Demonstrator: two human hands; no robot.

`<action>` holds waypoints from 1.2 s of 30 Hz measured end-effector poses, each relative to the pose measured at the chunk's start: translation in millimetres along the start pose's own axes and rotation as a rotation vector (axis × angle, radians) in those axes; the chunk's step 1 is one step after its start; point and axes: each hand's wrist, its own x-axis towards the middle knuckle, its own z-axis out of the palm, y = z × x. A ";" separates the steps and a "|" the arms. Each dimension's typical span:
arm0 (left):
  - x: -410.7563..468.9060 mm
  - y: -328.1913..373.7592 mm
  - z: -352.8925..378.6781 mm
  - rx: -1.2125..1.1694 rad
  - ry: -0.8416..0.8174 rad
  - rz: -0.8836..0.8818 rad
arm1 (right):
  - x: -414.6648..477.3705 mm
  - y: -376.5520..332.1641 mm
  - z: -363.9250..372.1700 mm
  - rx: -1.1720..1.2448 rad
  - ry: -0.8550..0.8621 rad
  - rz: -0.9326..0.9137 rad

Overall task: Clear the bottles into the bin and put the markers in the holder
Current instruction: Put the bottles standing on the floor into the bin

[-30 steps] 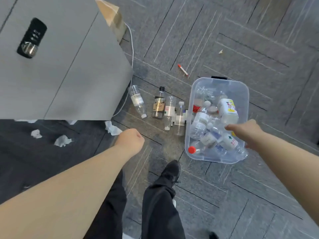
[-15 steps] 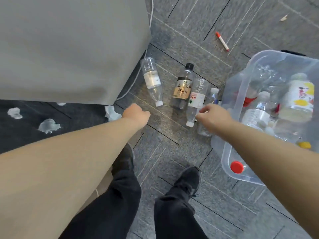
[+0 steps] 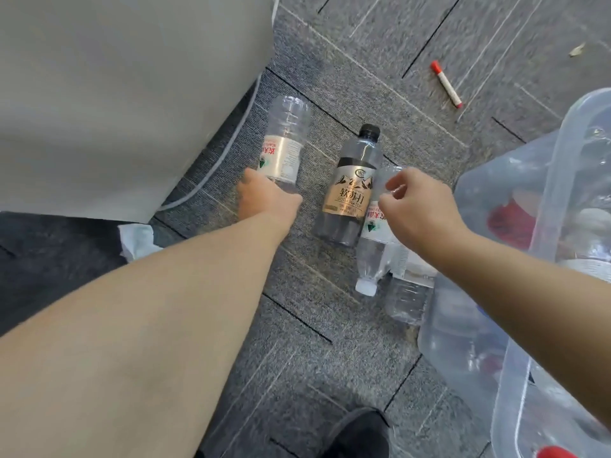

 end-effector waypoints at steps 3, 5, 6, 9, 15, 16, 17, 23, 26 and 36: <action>2.8 -3.1 -18.8 -0.143 -0.040 -0.071 | 13.1 -16.7 28.2 0.018 0.012 0.076; -0.3 -8.6 -42.1 -0.088 -0.074 0.016 | 16.7 -26.1 57.0 0.019 -0.095 0.068; -4.6 -12.6 -55.4 -0.031 -0.086 0.073 | 17.8 -30.1 69.4 0.046 -0.125 0.078; -19.2 -29.3 -98.7 0.021 -0.098 0.160 | 15.6 -49.3 89.3 0.216 -0.149 0.238; -75.5 -18.6 -160.0 -0.059 -0.066 0.146 | -34.2 -77.8 40.9 0.275 -0.139 0.149; -88.7 -9.6 -166.0 -0.076 -0.063 0.154 | -46.2 -77.7 22.6 0.225 -0.104 0.077; -103.5 0.7 -169.7 -0.092 -0.063 0.160 | -58.9 -75.7 1.1 0.180 -0.059 0.009; -230.9 74.8 -157.6 -0.335 -0.104 0.331 | -139.9 -16.8 -152.6 0.020 0.293 -0.253; -299.6 101.7 -130.1 -0.456 -0.232 0.364 | -184.6 38.0 -215.9 0.129 0.435 -0.179; -393.5 108.9 -51.4 -0.095 -0.522 0.360 | -266.0 171.7 -280.1 0.284 0.457 0.251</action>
